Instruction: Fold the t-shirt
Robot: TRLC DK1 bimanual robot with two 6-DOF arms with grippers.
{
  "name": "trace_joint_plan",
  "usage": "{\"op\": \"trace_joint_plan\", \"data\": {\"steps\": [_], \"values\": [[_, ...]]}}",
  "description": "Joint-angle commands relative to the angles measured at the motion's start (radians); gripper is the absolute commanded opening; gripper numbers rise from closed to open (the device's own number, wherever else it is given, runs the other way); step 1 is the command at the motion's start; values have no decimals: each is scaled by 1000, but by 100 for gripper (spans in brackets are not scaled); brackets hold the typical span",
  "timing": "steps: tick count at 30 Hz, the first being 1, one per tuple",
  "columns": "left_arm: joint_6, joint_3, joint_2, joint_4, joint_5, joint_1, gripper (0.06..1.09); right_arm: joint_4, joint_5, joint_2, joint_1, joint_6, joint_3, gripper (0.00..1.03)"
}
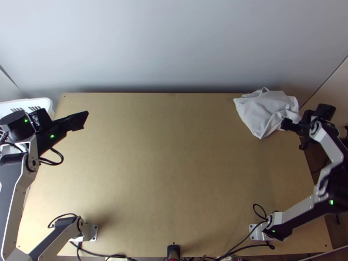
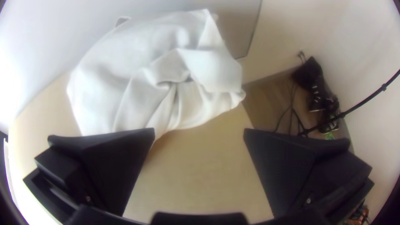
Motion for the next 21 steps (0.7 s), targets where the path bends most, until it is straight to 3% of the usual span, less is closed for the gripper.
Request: {"op": "trace_joint_plan", "data": {"steps": [1, 5, 11, 21], "values": [[46, -21, -65, -48, 42, 60, 102, -65, -62, -293, 5, -29, -257, 99], [58, -47, -90, -50, 49, 68, 102, -68, -92, -379, 111, 29, -368, 99], [59, -67, -103, -50, 51, 66, 102, 17, -101, -313, 272, 183, -406, 99], [101, -76, -110, -53, 51, 79, 102, 98, -99, -103, 285, 255, -302, 99]]}}
